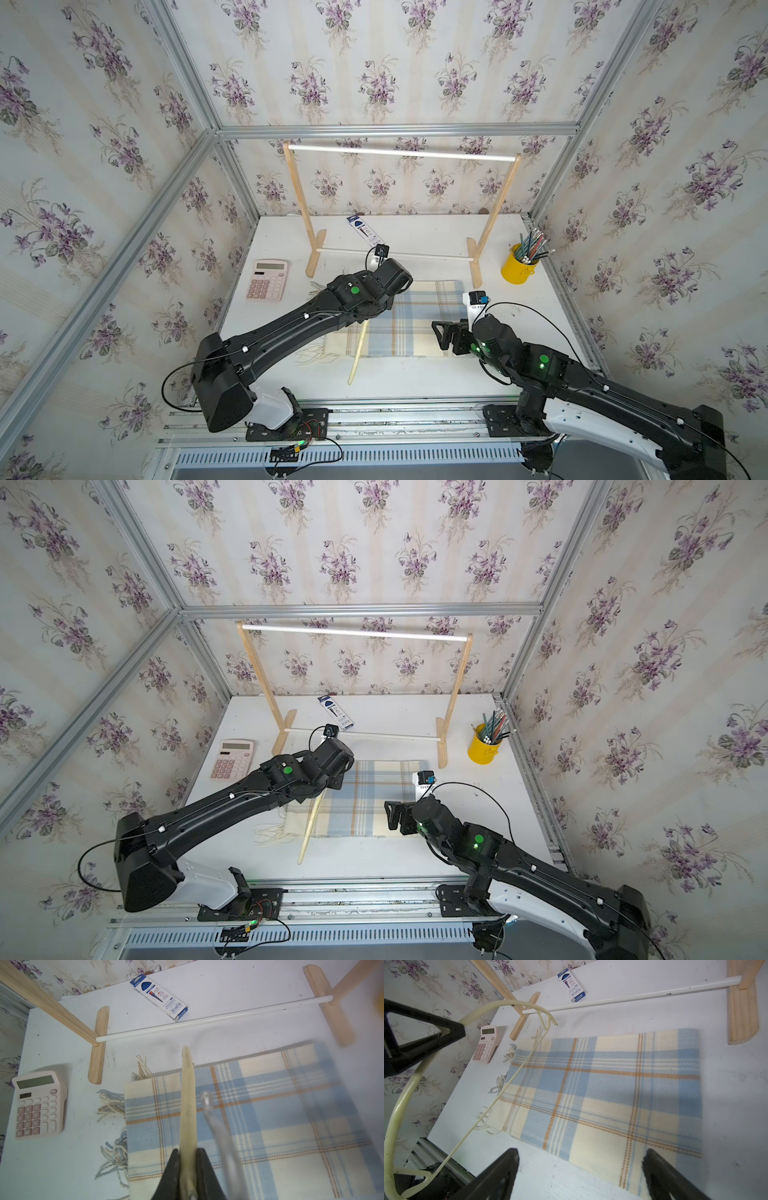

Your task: Hang the scarf on the hanger

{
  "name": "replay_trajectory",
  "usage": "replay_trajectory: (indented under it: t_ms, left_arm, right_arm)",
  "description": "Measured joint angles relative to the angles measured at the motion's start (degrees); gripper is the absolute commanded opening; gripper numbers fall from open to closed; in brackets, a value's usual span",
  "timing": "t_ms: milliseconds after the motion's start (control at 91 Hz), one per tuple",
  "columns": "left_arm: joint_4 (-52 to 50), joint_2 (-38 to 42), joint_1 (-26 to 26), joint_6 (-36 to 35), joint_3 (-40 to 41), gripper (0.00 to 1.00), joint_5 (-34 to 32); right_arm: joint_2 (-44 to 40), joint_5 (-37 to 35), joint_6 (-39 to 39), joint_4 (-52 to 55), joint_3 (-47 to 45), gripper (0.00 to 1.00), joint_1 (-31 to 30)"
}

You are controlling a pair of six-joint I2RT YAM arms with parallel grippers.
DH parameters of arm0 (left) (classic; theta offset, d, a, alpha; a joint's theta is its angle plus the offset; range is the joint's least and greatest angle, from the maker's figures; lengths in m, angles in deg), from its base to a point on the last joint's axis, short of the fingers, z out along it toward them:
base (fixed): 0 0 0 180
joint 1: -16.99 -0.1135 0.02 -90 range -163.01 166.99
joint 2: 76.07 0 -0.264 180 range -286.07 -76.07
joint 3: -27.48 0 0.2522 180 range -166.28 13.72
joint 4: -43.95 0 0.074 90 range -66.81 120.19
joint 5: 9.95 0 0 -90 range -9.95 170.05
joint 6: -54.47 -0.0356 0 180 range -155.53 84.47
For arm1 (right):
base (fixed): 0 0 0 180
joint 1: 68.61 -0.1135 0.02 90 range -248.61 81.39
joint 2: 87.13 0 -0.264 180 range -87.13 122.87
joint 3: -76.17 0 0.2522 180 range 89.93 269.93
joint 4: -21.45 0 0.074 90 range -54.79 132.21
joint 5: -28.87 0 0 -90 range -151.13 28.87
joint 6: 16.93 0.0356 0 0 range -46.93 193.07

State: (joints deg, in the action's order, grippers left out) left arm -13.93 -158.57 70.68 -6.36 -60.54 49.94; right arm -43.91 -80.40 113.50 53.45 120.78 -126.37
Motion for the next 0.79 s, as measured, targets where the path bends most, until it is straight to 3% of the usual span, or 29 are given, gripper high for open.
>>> replay_trajectory:
  t_ms: [352, 615, 791]
  left_arm:
    - [7.0, 4.5, 7.7, 7.6, 5.5, 0.00, -6.3]
    - [14.6, 3.7, 10.4, 14.5, 12.7, 0.00, -11.6]
    - [19.1, 3.1, 10.5, 19.6, 15.2, 0.00, -15.1]
  right_arm:
    - [-0.1, -5.5, 1.8, 4.1, -1.8, 0.97, 4.9]
    - [1.1, 8.8, 0.0, -0.6, -8.4, 0.96, 20.8]
    - [3.8, 14.6, -1.5, -3.8, -8.9, 0.96, 23.2]
